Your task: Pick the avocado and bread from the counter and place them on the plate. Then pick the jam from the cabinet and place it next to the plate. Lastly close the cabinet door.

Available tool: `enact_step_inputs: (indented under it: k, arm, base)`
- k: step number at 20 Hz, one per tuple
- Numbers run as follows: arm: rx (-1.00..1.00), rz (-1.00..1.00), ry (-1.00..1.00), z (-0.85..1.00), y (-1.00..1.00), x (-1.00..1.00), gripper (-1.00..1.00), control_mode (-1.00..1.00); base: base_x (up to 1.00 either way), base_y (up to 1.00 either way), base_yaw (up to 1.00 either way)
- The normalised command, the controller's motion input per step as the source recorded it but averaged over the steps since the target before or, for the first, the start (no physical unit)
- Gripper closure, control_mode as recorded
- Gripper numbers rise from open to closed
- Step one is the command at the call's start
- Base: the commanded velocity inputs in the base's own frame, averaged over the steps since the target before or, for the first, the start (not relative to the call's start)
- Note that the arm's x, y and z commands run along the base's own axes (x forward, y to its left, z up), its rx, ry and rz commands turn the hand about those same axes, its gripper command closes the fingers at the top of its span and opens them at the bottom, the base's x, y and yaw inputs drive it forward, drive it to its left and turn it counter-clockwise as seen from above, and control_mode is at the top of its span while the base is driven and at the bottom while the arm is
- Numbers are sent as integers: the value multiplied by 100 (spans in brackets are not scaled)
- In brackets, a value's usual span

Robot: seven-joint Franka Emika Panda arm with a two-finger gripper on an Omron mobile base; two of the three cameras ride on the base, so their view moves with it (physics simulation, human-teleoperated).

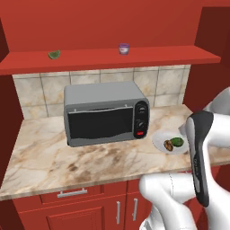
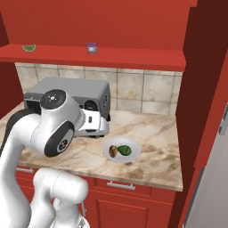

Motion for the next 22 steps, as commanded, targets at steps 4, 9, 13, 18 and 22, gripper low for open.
enact_step_inputs:
  k: [4, 9, 13, 18, 22]
  arm:
    - [0, -3, -15, 27, 20, -4, -100, -100]
    - [0, 0, -29, 25, 17, -5, -100, -100]
    - [0, -1, -20, 34, 16, -1, -100, -100]
    - [0, -4, -5, 50, 18, 0, -100, -100]
    - [0, -6, 0, 55, 16, 0, -100, -100]
  base:
    - [0, 0, 0]
    - [0, 0, 0]
    - [0, 0, 0]
    - [0, 0, 0]
    - [0, 0, 0]
